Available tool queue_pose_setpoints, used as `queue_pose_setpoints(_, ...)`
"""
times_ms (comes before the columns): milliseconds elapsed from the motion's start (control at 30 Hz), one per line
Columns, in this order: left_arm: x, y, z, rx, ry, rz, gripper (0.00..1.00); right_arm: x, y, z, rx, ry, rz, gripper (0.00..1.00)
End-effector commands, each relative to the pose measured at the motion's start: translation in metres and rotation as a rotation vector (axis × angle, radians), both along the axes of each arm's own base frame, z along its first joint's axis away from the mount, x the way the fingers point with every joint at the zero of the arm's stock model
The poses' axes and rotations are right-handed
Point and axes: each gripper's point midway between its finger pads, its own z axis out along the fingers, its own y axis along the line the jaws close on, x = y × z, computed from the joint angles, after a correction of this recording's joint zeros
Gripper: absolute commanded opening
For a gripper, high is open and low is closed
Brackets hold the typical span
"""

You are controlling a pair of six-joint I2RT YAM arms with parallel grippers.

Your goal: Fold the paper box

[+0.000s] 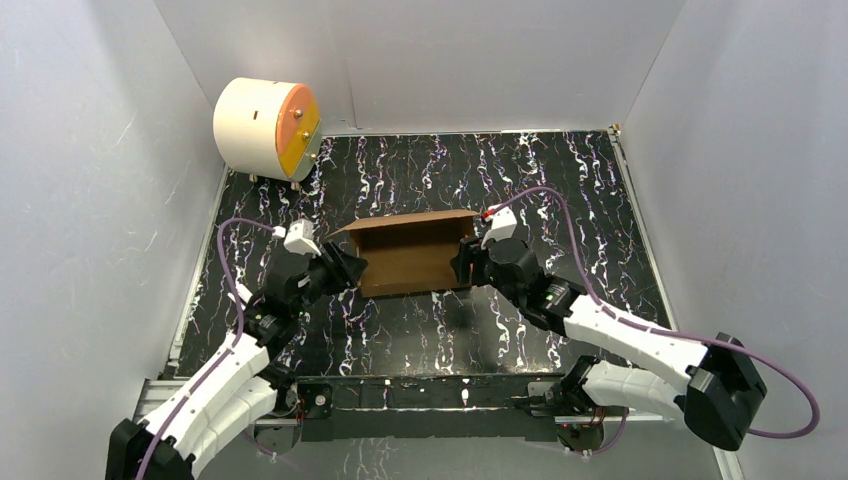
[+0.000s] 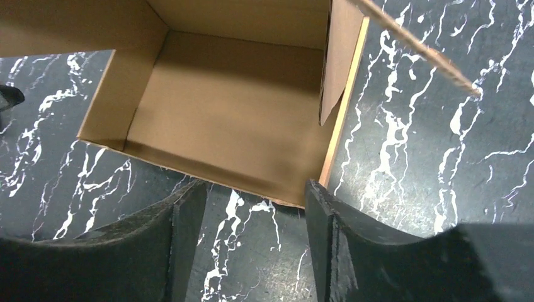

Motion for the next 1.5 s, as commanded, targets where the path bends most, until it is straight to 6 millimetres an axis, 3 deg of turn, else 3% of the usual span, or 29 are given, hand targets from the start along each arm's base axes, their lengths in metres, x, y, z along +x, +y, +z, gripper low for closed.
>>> queue_pose_setpoints(0, -0.018, 0.005, 0.006, -0.012, 0.027, -0.005, 0.58, -0.009, -0.004, 0.022, 0.023, -0.048, 0.043, 0.72)
queue_pose_setpoints(100, -0.028, 0.015, 0.014, -0.006, 0.033, 0.017, 0.72, -0.019, -0.015, 0.026, 0.001, -0.04, 0.051, 0.8)
queue_pose_setpoints(233, -0.039, 0.034, 0.036, 0.019, 0.015, 0.078, 0.88, -0.028, -0.029, 0.05, 0.005, -0.073, 0.057, 0.9)
queue_pose_setpoints(333, -0.044, 0.048, 0.056, 0.062, -0.002, 0.115, 0.91, -0.031, -0.037, 0.075, 0.002, -0.111, 0.055, 0.92)
queue_pose_setpoints(467, -0.042, 0.064, 0.101, 0.127, -0.08, 0.161, 0.93, -0.028, -0.047, 0.112, -0.02, -0.173, 0.041, 0.95)
queue_pose_setpoints(633, -0.025, 0.071, 0.144, 0.228, -0.144, 0.174, 0.93, -0.015, -0.052, 0.148, -0.084, -0.23, 0.005, 0.98)
queue_pose_setpoints(833, 0.012, 0.056, 0.158, 0.309, -0.135, 0.153, 0.93, 0.01, -0.042, 0.179, -0.13, -0.312, -0.029, 0.98)
queue_pose_setpoints(933, 0.033, 0.046, 0.167, 0.323, -0.172, 0.145, 0.92, 0.029, -0.035, 0.183, -0.185, -0.33, -0.054, 0.99)
queue_pose_setpoints(1067, 0.061, 0.032, 0.163, 0.364, -0.164, 0.119, 0.9, 0.056, -0.026, 0.181, -0.232, -0.339, -0.064, 0.97)
queue_pose_setpoints(1200, 0.078, 0.025, 0.14, 0.421, -0.106, 0.107, 0.89, 0.08, -0.025, 0.165, -0.228, -0.299, -0.037, 0.92)
queue_pose_setpoints(1300, 0.079, 0.024, 0.119, 0.436, -0.062, 0.092, 0.88, 0.085, -0.025, 0.146, -0.223, -0.251, -0.01, 0.91)
queue_pose_setpoints(1467, 0.067, 0.022, 0.087, 0.427, 0.003, 0.066, 0.84, 0.076, -0.027, 0.111, -0.222, -0.176, 0.022, 0.89)
